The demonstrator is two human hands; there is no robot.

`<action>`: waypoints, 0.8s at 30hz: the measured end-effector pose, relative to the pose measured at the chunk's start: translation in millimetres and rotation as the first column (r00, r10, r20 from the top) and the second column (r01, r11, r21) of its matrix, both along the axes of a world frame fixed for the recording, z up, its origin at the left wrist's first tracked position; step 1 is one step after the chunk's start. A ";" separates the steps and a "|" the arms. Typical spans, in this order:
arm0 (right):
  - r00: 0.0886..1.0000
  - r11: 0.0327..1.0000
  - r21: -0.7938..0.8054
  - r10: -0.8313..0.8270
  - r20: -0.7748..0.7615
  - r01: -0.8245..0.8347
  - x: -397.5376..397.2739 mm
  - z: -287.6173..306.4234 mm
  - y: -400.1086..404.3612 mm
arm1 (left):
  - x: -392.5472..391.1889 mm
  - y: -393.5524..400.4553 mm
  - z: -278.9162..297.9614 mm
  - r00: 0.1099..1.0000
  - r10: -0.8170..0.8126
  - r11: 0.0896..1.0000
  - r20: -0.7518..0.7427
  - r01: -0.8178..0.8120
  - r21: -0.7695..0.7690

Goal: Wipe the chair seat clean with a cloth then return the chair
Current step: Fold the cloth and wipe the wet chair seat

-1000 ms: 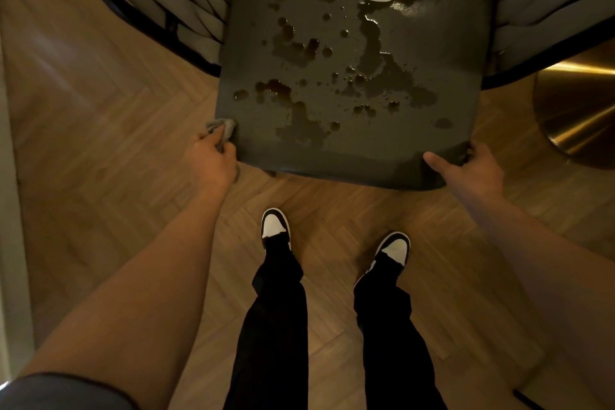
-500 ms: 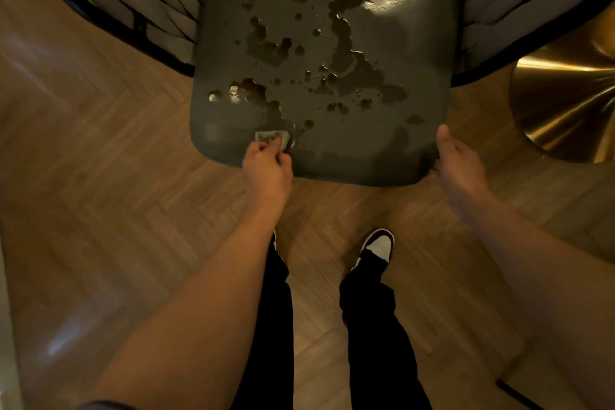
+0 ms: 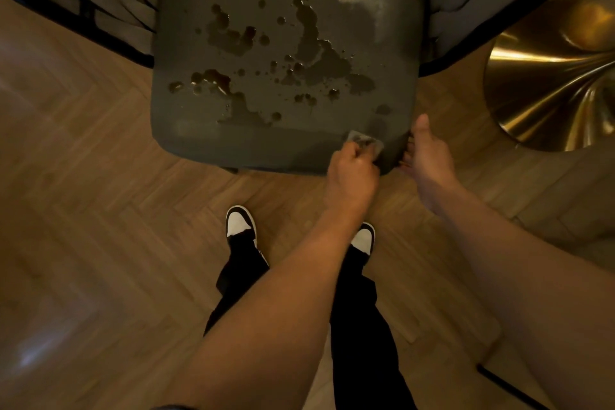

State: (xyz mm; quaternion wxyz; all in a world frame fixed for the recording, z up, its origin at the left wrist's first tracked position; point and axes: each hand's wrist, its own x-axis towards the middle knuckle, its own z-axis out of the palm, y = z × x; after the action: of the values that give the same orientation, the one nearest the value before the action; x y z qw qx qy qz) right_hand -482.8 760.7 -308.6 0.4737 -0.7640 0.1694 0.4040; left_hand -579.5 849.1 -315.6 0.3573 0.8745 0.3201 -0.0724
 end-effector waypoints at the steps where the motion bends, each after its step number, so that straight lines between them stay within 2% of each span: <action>1: 1.000 1.000 -0.011 0.011 0.005 -0.011 0.0 -1.3 -0.3 | 6.5 -8.9 -0.2 0.999 -0.046 0.999 -0.015 0.046 -0.006; 6: 0.998 0.996 -0.083 0.040 0.039 -0.037 -0.3 -1.5 -1.6 | 23.2 -34.5 6.4 0.977 -0.210 0.978 -0.035 0.210 -0.013; 10: 0.993 0.990 -0.098 0.106 0.050 -0.100 -1.2 0.8 -3.4 | 4.9 -37.2 1.8 0.950 -0.310 0.912 -0.048 0.311 0.269; 13: 0.986 0.985 -0.104 0.147 0.077 -0.139 -0.5 -6.0 -7.7 | 1.6 -25.9 -5.8 0.948 -0.317 0.909 -0.018 0.309 0.280; 15: 0.978 0.980 -0.110 0.180 0.110 -0.168 0.1 -5.2 -7.7 | 7.4 -18.1 -1.8 0.934 -0.353 0.910 -0.055 0.357 0.212; 18: 0.949 0.952 -0.197 0.268 0.168 -0.234 0.9 1.6 -1.7 | 7.6 -6.2 3.2 0.949 -0.312 0.940 -0.052 0.316 0.128; 24: 0.903 0.909 -0.286 0.370 0.219 -0.304 3.3 2.9 14.8 | -19.7 36.0 5.5 0.964 -0.249 0.924 -0.087 0.264 0.278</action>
State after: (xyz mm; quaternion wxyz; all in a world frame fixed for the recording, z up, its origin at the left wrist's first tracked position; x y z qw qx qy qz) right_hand -479.6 775.4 -305.7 0.3168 -0.8818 0.0164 0.3490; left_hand -599.2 885.2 -310.1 0.2057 0.9493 0.2188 -0.0932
